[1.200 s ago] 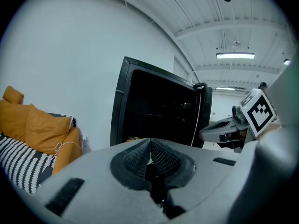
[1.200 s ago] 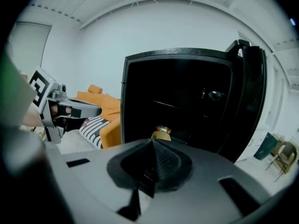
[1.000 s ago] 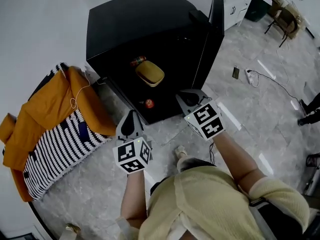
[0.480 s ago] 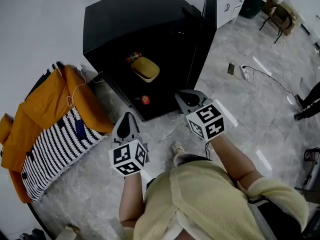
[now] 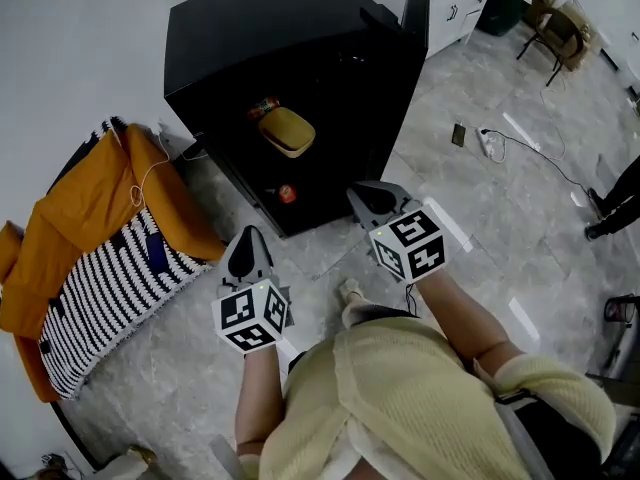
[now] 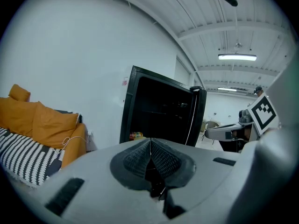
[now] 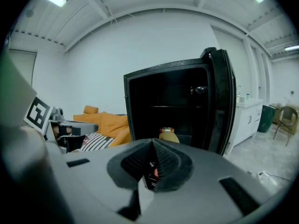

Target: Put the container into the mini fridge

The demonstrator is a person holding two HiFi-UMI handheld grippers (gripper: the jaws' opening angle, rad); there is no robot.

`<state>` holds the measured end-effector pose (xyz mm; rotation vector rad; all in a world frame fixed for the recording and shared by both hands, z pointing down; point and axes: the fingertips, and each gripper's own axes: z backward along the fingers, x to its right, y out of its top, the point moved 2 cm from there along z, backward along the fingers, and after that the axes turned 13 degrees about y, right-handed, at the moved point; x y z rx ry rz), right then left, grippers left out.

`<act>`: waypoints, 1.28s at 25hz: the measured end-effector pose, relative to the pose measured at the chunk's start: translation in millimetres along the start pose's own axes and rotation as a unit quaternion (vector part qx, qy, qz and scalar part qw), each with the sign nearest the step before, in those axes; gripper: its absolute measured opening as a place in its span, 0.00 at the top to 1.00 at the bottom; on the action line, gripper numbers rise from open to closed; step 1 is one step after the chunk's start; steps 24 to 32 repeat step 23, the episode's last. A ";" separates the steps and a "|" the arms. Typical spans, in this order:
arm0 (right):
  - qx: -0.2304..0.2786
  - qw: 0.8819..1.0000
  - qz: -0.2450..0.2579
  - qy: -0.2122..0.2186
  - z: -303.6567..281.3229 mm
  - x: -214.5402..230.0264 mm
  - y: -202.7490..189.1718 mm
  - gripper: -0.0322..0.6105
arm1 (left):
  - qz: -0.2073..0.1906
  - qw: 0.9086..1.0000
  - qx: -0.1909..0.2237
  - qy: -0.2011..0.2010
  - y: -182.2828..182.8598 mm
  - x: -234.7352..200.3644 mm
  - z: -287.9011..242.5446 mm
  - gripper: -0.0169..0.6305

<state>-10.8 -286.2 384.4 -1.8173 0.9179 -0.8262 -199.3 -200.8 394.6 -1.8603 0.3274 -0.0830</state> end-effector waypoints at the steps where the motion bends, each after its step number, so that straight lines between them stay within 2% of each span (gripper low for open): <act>1: -0.001 1.000 -0.001 -0.001 0.4 0.2 -0.8 0.90 | 0.000 1.000 -0.002 0.000 -1.3 0.2 0.6 0.94; 19: -0.019 1.000 -0.014 0.004 -6.3 13.3 -13.0 0.90 | -0.009 1.000 -0.030 -0.003 -11.2 4.5 -10.3 0.94; 32: -0.021 1.000 -0.005 0.007 -13.5 16.3 -12.3 0.90 | -0.009 0.999 -0.032 -0.001 -13.4 2.3 -16.9 0.94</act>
